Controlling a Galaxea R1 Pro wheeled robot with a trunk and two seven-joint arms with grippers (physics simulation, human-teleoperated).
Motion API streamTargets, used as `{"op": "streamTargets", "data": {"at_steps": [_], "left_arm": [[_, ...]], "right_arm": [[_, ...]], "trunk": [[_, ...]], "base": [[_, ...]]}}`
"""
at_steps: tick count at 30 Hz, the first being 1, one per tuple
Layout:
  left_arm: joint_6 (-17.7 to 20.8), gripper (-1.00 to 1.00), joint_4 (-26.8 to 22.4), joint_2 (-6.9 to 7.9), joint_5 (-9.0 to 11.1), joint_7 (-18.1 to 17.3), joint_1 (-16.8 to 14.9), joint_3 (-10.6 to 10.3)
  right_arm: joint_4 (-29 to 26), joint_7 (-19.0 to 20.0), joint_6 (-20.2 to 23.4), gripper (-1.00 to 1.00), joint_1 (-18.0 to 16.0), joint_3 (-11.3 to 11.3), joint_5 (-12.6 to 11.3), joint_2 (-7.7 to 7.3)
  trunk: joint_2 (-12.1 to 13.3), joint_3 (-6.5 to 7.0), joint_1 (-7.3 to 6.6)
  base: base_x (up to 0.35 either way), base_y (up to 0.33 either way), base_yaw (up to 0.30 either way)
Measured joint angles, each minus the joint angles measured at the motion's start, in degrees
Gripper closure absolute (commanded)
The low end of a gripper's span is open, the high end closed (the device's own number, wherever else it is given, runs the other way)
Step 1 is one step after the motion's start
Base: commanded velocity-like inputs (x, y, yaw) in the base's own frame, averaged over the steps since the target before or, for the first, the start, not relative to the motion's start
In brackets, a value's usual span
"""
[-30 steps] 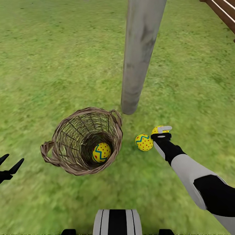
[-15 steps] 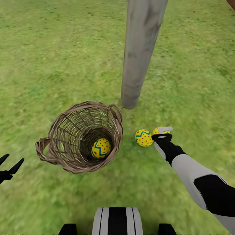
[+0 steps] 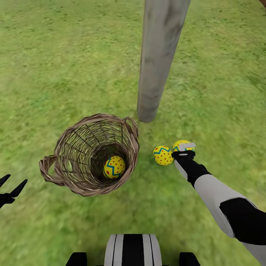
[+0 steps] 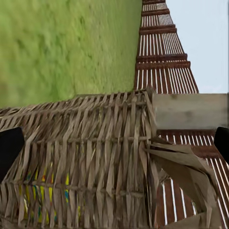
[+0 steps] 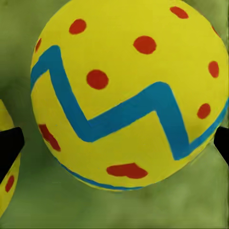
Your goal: Take the three Easter eggs out of the wicker basket on the lawn in the garden, then place them on the lawn next to a single tree (choose any tree) so that all three eggs are next to the same tree and none are left in the basket.
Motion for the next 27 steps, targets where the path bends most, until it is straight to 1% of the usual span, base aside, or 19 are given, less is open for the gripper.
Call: {"op": "streamTargets", "data": {"at_steps": [8, 14, 24, 25, 26, 27], "left_arm": [[0.00, -1.00, 0.02, -0.07, -0.03, 0.05, 0.00, -0.14], [0.08, -1.00, 0.09, -0.07, -0.05, 0.18, 0.00, -0.18], [0.12, -1.00, 0.09, -0.07, -0.08, 0.21, 0.00, -0.18], [0.15, -1.00, 0.09, -0.22, -0.15, 0.26, 0.00, -0.20], [0.17, -1.00, 0.06, -0.65, -0.21, 0.34, 0.01, -0.56], [0.21, -1.00, 0.03, -0.73, -0.25, 0.35, 0.00, -1.13]], "right_arm": [[-0.47, 0.00, -0.33, -1.00, 0.00, -0.09, 0.09, 0.02], [-6.10, -0.03, 0.05, -1.00, 0.17, 0.03, -0.13, 0.04], [-7.51, -0.08, 0.24, -1.00, 0.28, 0.08, -0.12, 0.04], [-7.51, -0.05, 1.03, -1.00, 0.28, 0.08, -0.24, -0.05], [-7.84, 0.14, 7.17, -1.00, 0.28, 0.07, -0.27, -0.17], [-8.90, 0.32, 10.10, -1.00, 0.31, 0.03, -0.30, -0.20]], "trunk": [[0.11, 1.77, -0.21], [0.19, 3.10, -0.36], [0.32, 5.32, -0.62], [0.34, 5.54, -0.64], [0.35, 5.76, -0.67], [0.36, 5.99, -0.70]], "base": [[0.000, 0.000, 0.000], [0.000, 0.000, 0.000], [0.000, 0.000, 0.000], [0.000, 0.000, 0.000], [0.000, 0.000, 0.000], [0.000, 0.000, 0.000]]}}
